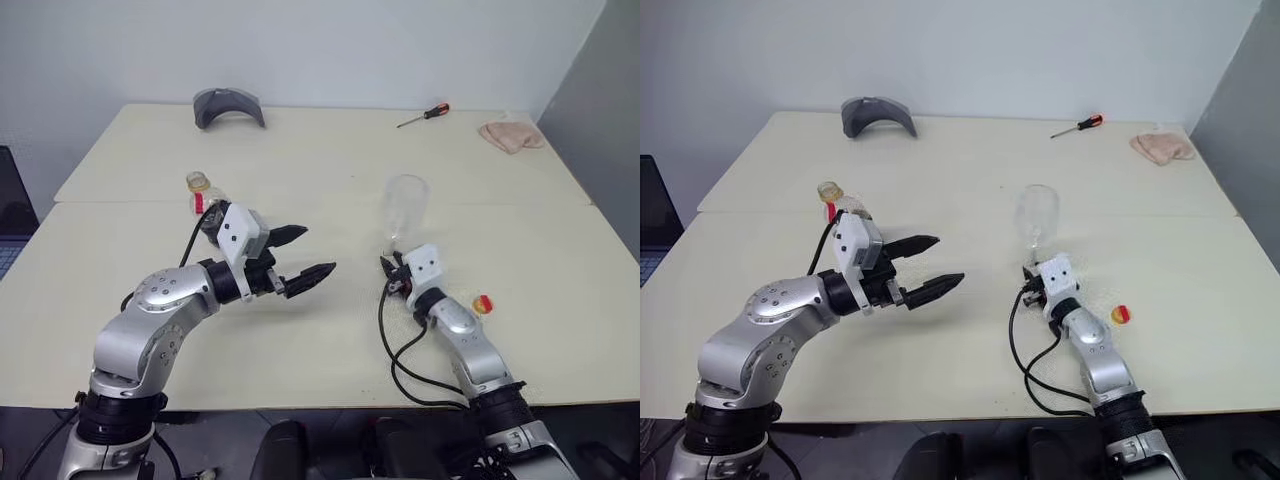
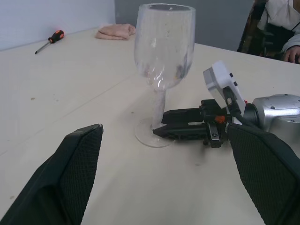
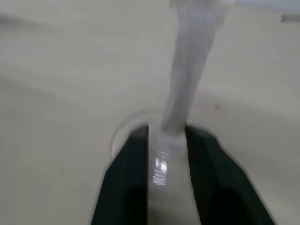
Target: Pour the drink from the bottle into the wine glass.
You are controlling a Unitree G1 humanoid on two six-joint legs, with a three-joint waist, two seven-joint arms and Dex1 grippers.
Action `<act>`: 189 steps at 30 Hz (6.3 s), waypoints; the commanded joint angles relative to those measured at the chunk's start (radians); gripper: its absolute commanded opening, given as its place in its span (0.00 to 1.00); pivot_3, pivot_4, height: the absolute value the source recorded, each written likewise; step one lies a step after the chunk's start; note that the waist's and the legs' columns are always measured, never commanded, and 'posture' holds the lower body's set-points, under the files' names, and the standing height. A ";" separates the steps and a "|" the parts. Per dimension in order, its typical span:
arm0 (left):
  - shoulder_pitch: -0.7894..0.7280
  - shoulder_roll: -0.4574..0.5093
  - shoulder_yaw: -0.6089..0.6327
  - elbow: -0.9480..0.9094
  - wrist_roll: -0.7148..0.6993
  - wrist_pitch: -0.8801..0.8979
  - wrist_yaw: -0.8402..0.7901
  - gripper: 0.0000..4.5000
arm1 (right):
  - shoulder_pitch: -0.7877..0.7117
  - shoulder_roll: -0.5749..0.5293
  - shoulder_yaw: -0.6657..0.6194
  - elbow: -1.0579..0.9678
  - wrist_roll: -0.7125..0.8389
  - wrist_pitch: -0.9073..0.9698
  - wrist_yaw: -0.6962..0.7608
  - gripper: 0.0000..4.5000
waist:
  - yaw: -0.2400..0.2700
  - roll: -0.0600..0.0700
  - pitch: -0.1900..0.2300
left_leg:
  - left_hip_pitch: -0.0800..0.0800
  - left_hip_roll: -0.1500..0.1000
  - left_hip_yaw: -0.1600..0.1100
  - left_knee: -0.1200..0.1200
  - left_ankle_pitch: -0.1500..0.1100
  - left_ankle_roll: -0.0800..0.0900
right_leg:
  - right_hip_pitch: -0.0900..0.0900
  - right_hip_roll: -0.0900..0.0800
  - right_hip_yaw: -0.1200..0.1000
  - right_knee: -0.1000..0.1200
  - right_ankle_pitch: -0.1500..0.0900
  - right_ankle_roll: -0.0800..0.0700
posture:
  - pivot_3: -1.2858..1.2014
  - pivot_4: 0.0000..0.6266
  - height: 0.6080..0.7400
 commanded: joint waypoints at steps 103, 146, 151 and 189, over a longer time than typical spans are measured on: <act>-0.817 -0.236 -0.318 1.236 0.821 -1.100 0.265 0.20 | 0.206 -0.165 -0.222 -0.876 0.243 0.418 0.029 1.00 | 0.023 -0.003 0.001 | -0.007 -0.001 -0.002 0.011 -0.001 0.001 | -0.002 0.002 -0.003 0.002 -0.003 0.005 | 0.52 0.24 1.00; -1.154 -0.254 -0.604 1.611 1.355 -1.290 0.827 0.18 | 0.197 -0.146 -0.186 -0.852 0.258 0.452 0.011 1.00 | 0.024 -0.003 0.001 | -0.007 -0.001 -0.001 0.012 0.000 0.000 | -0.002 0.001 -0.003 0.002 -0.003 0.005 | 0.52 0.24 1.00; -1.172 -0.255 -0.619 1.635 1.373 -1.283 0.847 0.18 | 0.198 -0.147 -0.185 -0.852 0.256 0.452 0.014 1.00 | 0.024 -0.003 0.001 | -0.007 -0.001 -0.001 0.012 0.000 0.000 | -0.003 0.001 -0.003 0.003 -0.003 0.005 | 0.52 0.24 1.00; -1.217 -0.238 -0.655 1.669 1.406 -1.277 0.906 0.18 | 0.188 -0.133 -0.204 -0.849 0.271 0.445 0.023 1.00 | 0.024 -0.003 0.001 | -0.007 -0.001 -0.001 0.013 0.002 -0.003 | -0.003 0.001 -0.003 0.003 -0.002 0.002 | 0.52 0.24 1.00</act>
